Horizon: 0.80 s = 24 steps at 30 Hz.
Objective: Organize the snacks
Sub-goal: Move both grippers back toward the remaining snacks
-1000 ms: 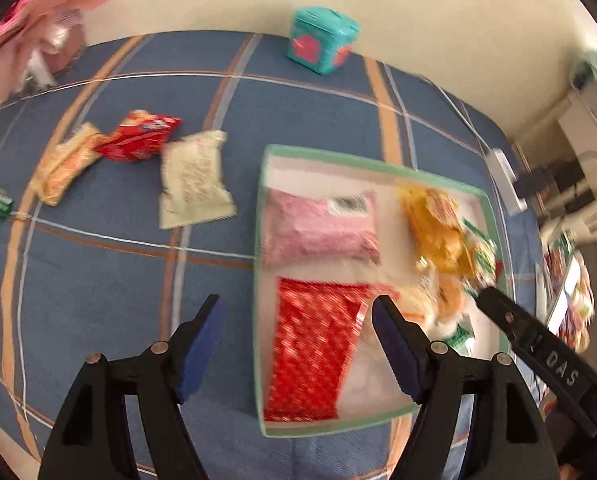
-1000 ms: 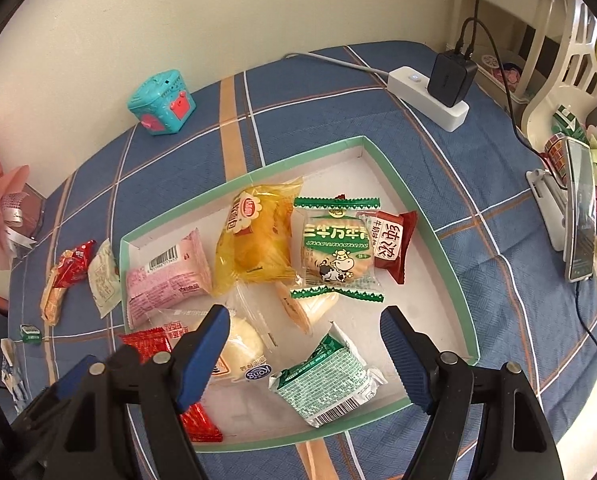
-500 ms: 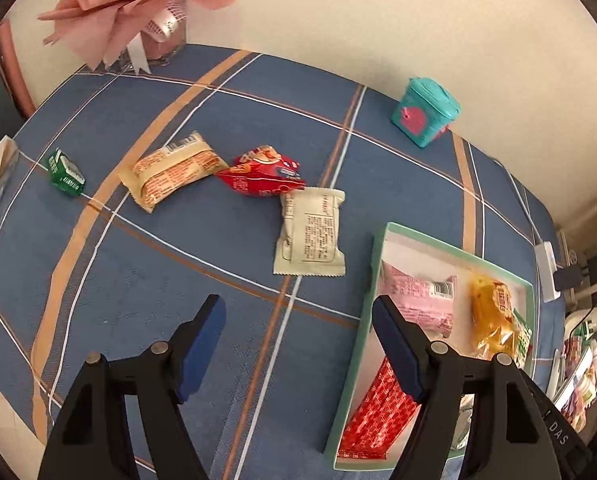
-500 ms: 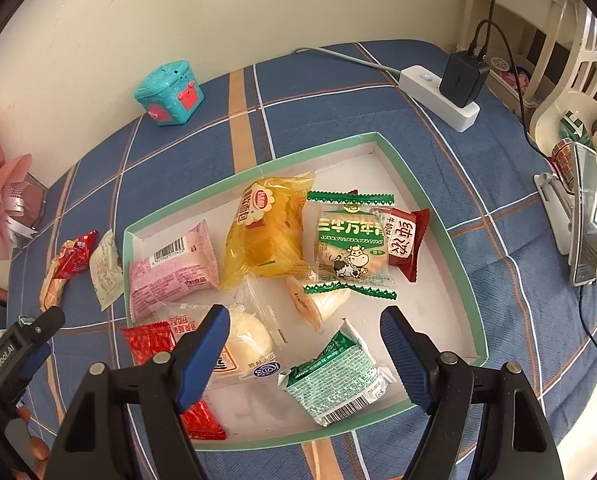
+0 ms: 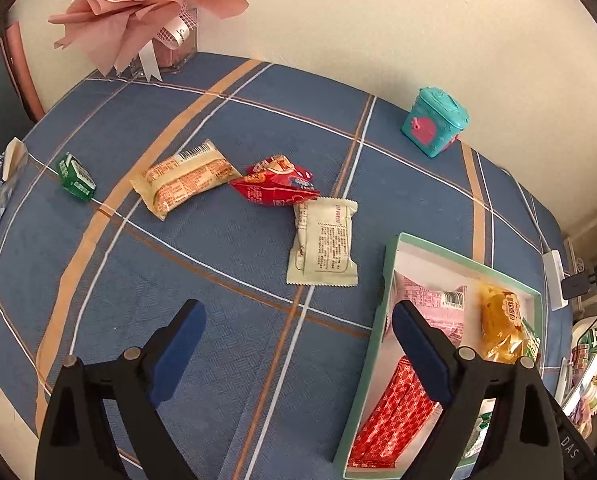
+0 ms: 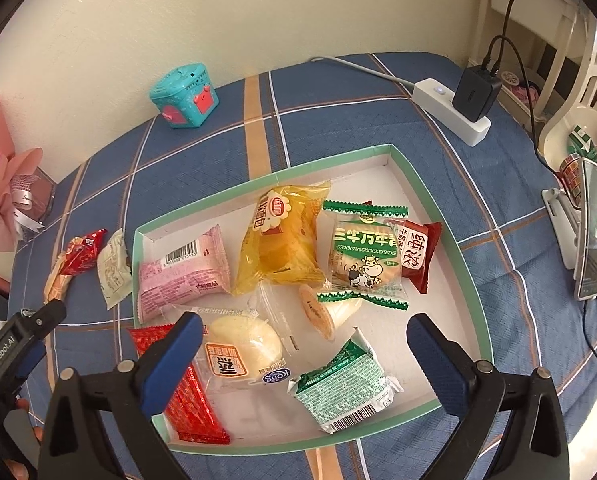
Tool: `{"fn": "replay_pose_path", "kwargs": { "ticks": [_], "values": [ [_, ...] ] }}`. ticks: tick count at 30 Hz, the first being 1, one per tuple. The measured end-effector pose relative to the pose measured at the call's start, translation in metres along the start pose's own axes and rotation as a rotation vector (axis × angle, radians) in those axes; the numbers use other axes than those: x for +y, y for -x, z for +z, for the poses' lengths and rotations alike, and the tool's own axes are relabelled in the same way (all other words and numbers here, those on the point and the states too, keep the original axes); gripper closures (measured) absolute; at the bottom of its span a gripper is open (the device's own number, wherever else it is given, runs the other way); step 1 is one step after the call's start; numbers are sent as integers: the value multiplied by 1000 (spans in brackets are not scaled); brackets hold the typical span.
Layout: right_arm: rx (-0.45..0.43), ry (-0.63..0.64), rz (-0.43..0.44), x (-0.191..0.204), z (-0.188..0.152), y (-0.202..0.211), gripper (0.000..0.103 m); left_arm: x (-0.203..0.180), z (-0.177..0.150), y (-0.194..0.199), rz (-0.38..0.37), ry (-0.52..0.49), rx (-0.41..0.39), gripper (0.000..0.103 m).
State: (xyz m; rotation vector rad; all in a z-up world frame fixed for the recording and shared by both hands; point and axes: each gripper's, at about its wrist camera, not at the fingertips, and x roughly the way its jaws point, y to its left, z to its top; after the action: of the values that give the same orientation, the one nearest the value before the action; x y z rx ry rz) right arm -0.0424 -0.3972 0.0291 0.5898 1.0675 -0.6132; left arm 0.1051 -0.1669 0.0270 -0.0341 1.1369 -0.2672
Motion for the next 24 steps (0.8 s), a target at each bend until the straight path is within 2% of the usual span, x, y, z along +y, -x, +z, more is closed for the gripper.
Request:
{"fn": "replay_pose_path", "kwargs": {
  "ticks": [7,14,19,24],
  "values": [
    [-61,35,37,10,2,7,0,8,5,-1,10,16,-10,3],
    [-59,82,94,34,0,3,0,37,16,0,32,70,-21,3],
    [-50,121,152,57,-1,-1,0,77,28,7,139,134,-83,3],
    [-45,217,164,87,-7,-4,0,116,37,7,203,172,-97,3]
  ]
}}
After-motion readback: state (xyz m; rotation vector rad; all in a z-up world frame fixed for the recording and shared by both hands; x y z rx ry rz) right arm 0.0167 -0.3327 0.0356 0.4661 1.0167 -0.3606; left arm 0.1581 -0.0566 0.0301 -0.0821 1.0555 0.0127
